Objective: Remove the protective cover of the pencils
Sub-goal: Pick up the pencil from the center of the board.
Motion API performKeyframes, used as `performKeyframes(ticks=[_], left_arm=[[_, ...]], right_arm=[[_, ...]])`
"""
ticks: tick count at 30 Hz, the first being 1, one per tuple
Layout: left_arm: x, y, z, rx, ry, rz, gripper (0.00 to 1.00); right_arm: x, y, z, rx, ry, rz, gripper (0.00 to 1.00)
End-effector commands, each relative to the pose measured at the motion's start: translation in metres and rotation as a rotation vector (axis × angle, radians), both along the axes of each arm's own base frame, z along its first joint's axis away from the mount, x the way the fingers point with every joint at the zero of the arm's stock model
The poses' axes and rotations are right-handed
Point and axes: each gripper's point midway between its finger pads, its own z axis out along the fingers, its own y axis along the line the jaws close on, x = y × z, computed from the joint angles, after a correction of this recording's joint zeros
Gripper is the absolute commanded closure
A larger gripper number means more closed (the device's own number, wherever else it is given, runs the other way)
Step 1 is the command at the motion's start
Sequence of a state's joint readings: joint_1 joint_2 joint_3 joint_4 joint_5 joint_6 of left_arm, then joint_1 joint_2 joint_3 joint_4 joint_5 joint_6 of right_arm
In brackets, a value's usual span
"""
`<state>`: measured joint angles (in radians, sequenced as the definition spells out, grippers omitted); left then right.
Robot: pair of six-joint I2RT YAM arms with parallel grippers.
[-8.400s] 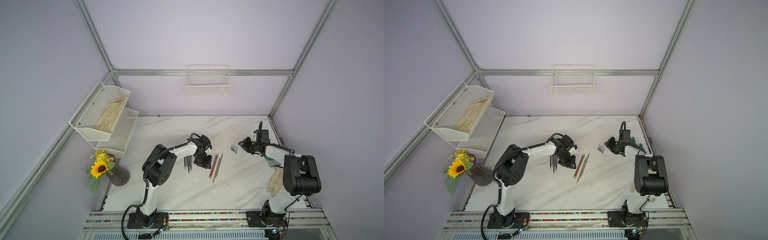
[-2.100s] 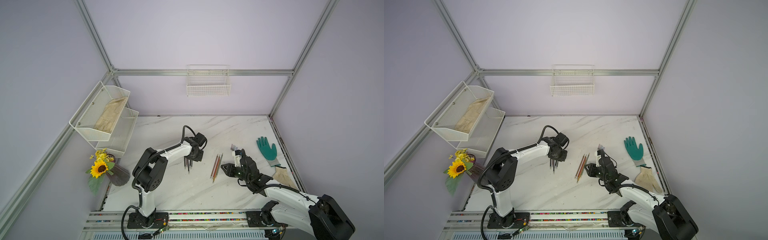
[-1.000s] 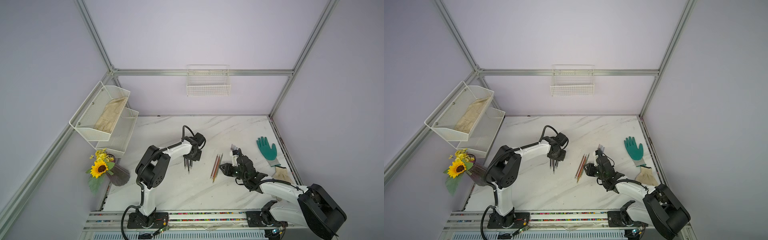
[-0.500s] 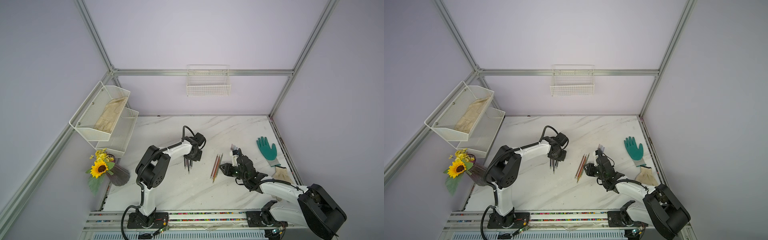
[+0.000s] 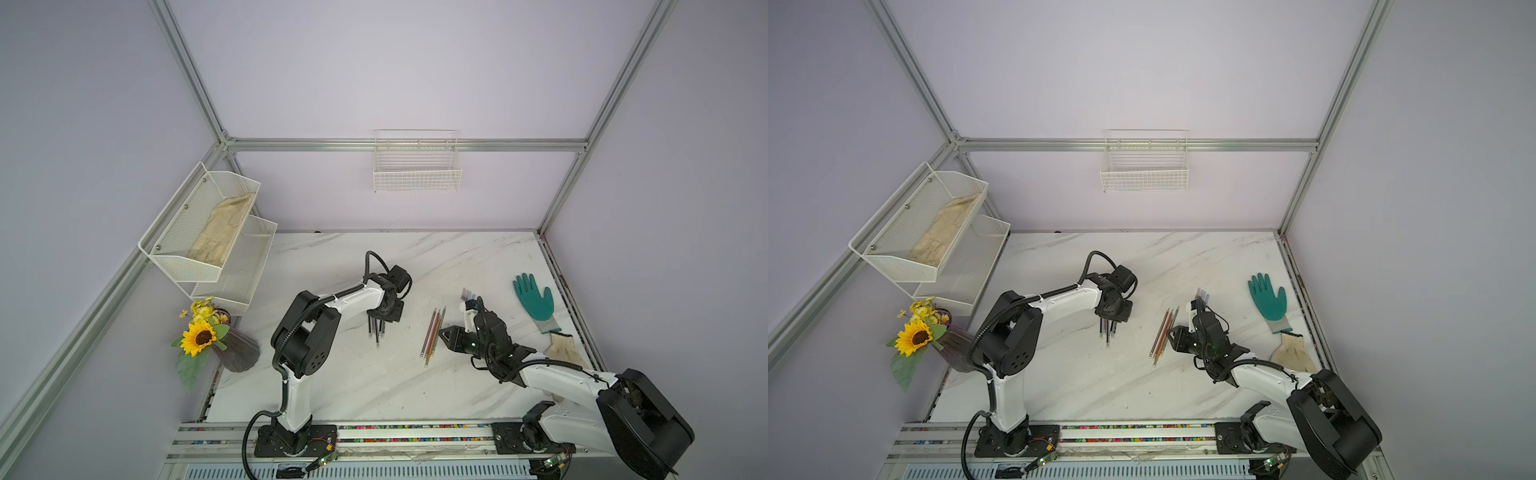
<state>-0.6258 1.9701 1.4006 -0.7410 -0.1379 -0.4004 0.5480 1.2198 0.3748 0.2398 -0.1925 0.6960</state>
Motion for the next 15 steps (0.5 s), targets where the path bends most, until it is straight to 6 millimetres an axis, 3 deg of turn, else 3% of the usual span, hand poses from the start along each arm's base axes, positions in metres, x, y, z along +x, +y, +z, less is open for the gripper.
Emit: performKeyframes(ticks=[1, 13, 15], left_arm=[[0.0006, -0.0006, -0.0063, 0.002, 0.009, -0.001, 0.81], [-0.0021, -0.0003, -0.0136, -0.004, 0.033, 0.002, 0.81], [-0.0033, -0.0022, -0.0151, -0.011, 0.04, -0.005, 0.87]], right_arm=[[0.0075, 0.0028, 0.0148, 0.027, -0.04, -0.016, 0.69], [0.0077, 0.0029, 0.0142, 0.027, -0.039, -0.016, 0.69], [0.0075, 0.0028, 0.0139, 0.026, -0.038, -0.016, 0.69]])
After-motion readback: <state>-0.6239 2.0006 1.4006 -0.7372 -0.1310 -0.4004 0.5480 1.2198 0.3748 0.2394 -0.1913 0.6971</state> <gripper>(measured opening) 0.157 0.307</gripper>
